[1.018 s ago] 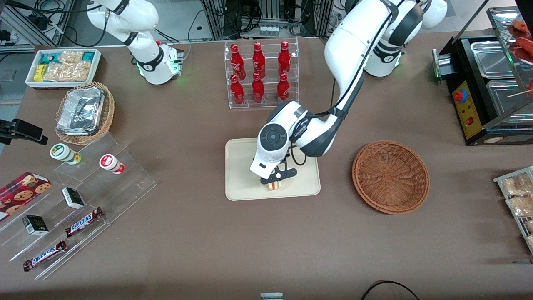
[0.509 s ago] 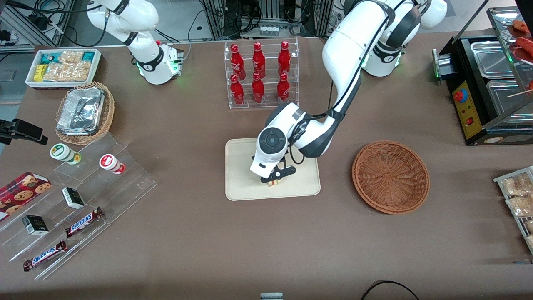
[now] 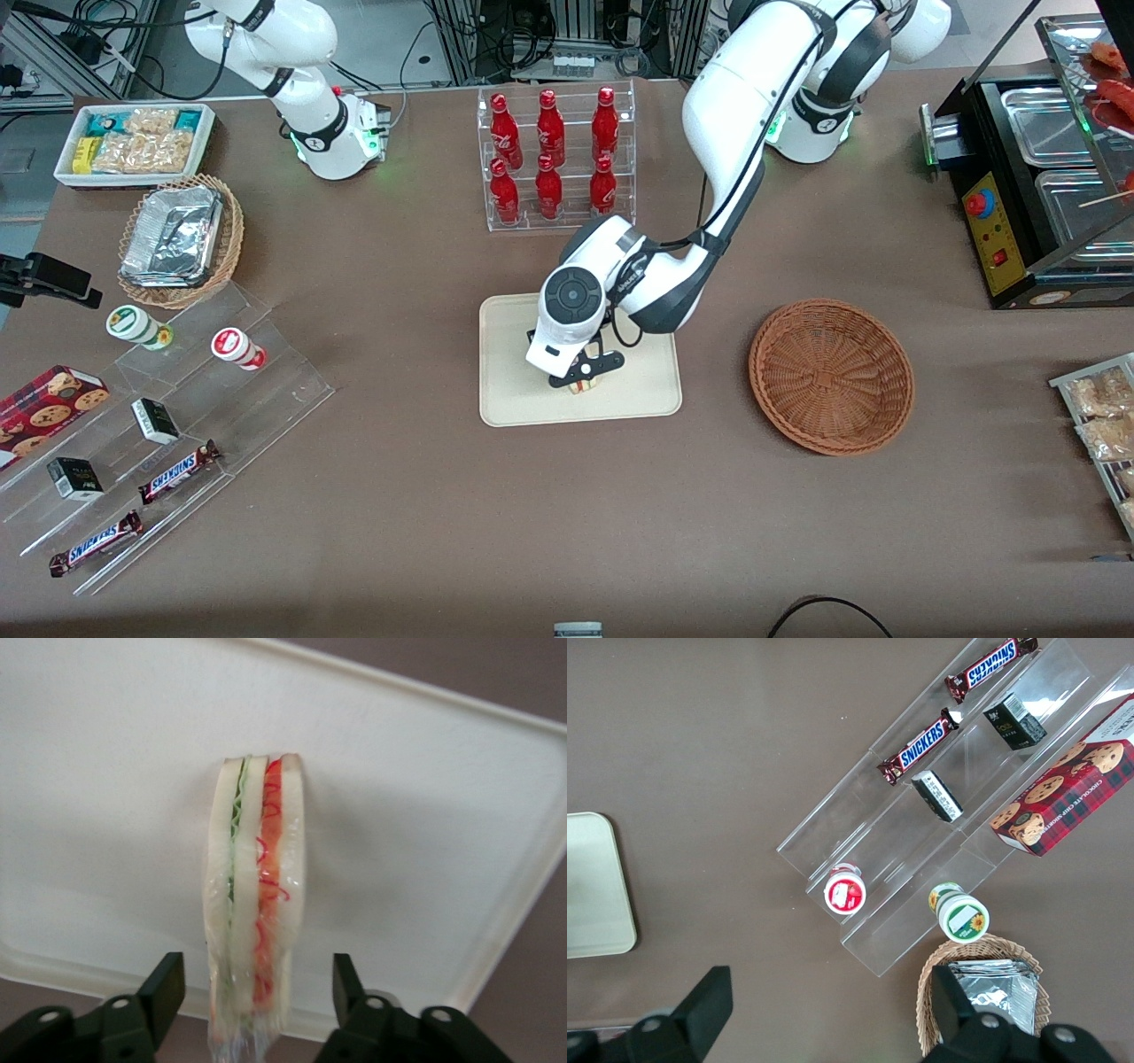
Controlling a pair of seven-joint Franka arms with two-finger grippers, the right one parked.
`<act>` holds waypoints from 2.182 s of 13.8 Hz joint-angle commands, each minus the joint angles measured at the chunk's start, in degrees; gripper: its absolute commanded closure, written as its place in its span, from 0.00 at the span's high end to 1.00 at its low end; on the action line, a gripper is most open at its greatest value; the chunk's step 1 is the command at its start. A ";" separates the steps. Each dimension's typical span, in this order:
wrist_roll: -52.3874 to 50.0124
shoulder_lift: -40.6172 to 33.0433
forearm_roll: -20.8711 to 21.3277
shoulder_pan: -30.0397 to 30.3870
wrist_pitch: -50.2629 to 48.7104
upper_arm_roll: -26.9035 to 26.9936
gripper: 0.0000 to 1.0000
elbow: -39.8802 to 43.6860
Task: Place sandwich from basket to tray
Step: 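Lower the sandwich onto the tray and open the left gripper, then raise the left gripper and withdraw it back toward the basket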
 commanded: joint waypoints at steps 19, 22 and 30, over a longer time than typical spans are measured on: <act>35.67 -27.22 1.90 2.34 -18.40 26.60 1.00 -13.82; 43.42 -33.02 2.08 7.65 -19.97 27.33 1.00 -17.25; 52.72 -40.23 9.28 42.49 -31.39 -7.75 1.00 -14.01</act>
